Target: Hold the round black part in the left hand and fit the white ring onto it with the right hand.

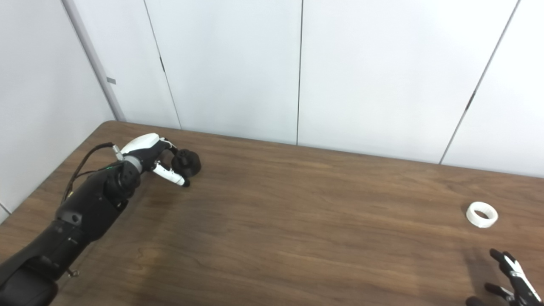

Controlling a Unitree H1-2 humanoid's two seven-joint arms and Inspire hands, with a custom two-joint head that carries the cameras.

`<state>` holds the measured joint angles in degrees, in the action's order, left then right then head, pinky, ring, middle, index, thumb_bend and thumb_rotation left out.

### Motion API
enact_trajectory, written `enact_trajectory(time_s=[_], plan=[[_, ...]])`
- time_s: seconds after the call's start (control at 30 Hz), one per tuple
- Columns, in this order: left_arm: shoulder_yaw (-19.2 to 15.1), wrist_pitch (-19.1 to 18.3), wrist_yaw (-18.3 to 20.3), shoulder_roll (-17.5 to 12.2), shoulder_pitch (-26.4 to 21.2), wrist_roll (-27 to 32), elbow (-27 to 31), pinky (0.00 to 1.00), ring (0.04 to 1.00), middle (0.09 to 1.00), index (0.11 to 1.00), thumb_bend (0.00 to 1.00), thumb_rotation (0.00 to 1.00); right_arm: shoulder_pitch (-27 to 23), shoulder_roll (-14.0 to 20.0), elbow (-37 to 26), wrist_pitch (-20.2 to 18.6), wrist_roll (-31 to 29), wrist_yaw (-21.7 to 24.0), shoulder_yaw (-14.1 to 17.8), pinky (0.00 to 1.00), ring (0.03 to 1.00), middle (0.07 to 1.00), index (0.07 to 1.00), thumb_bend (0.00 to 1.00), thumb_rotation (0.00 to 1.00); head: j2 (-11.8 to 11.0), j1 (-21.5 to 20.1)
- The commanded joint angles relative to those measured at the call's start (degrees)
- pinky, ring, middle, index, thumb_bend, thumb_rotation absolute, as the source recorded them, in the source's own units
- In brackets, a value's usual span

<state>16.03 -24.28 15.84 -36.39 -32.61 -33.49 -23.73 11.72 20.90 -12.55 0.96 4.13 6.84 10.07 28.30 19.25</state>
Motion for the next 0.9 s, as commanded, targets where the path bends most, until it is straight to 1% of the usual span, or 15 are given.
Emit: enact_trajectory(time_s=[0.0, 0.03, 0.13, 0.2, 0.27, 0.33, 0.5, 0.6, 0.7, 0.83, 0.87], plan=[[-0.28, -1.16, 0.05, -2.78, -0.95, -1.61, 0.90, 1.00, 1.000, 1.000, 0.813, 1.00, 0.17, 0.30, 1.06, -0.60, -0.65, -0.76, 0.37, 0.62, 0.83, 0.972, 1.000, 0.928, 0.72, 0.62, 0.01, 0.00], [-0.31, -1.17, 0.09, -2.79, -0.91, -1.67, 0.96, 1.00, 1.000, 1.000, 0.813, 1.00, 0.17, 0.30, 1.04, -0.57, -0.58, -0.93, 0.37, 0.63, 0.82, 0.970, 1.000, 0.928, 0.72, 0.62, 0.01, 0.00], [-0.57, -0.76, -0.48, -2.61, -0.80, -1.65, 0.81, 1.00, 1.000, 1.000, 0.806, 1.00, 0.17, 0.30, 1.43, -0.69, -0.69, 0.48, 0.11, 0.32, 0.85, 0.982, 1.000, 0.928, 0.73, 0.65, -0.01, 0.09], [-0.72, -0.23, -1.08, -2.45, -0.68, -1.58, 0.66, 1.00, 1.000, 1.000, 0.794, 0.99, 0.16, 0.32, 1.24, -0.67, -0.75, -0.69, 0.37, 0.54, 0.86, 0.984, 1.000, 0.932, 0.72, 0.63, 0.06, 0.17], [-0.96, 0.29, -1.59, -2.29, -0.53, -1.37, 0.54, 1.00, 1.000, 1.000, 0.788, 0.99, 0.16, 0.44, 1.17, -0.80, -0.88, -1.12, 0.44, 0.61, 0.85, 0.981, 1.000, 0.935, 0.72, 0.62, 0.11, 0.03], [-1.23, 0.60, -1.88, -2.04, -0.42, -1.09, 0.52, 1.00, 1.000, 1.000, 0.784, 0.98, 0.15, 0.54, 1.29, -0.94, -1.08, -0.79, 0.36, 0.50, 0.84, 0.975, 1.000, 0.934, 0.73, 0.63, 0.11, 0.03], [-1.54, 1.67, -2.70, -1.38, -0.42, -0.46, -0.14, 1.00, 1.000, 1.000, 0.778, 0.99, 0.15, 0.52, 1.46, -1.05, -0.89, 0.21, 0.16, 0.28, 0.85, 0.980, 1.000, 0.933, 0.73, 0.65, 0.19, 0.06], [-1.72, 2.36, -3.56, -1.07, -0.15, -0.41, -0.03, 1.00, 1.000, 1.000, 0.755, 0.97, 0.15, 0.42, 1.30, -0.92, -0.84, -0.28, 0.26, 0.43, 0.86, 0.986, 1.000, 0.928, 0.72, 0.64, 0.27, -0.01], [-2.08, 3.98, -5.41, -0.69, 0.32, -0.53, -0.10, 1.00, 1.000, 1.000, 0.702, 0.92, 0.15, 0.55, 1.24, -1.37, -1.48, -0.50, 0.34, 0.49, 0.85, 0.983, 1.000, 0.932, 0.73, 0.63, 0.34, 0.00], [-2.71, 6.62, -8.65, 0.18, 0.70, -0.36, -0.95, 1.00, 1.000, 1.000, 0.611, 0.84, 0.09, 0.57, 1.36, -1.51, -1.47, -0.19, 0.32, 0.40, 0.87, 0.988, 1.000, 0.934, 0.73, 0.64, 0.41, 0.00], [-2.91, 7.33, -9.30, 0.36, 0.72, -0.26, -1.28, 1.00, 1.000, 0.997, 0.541, 0.65, 0.07, 0.57, 1.39, -1.58, -1.59, 0.00, 0.29, 0.37, 0.88, 0.989, 1.000, 0.933, 0.73, 0.64, 0.41, 0.00]])
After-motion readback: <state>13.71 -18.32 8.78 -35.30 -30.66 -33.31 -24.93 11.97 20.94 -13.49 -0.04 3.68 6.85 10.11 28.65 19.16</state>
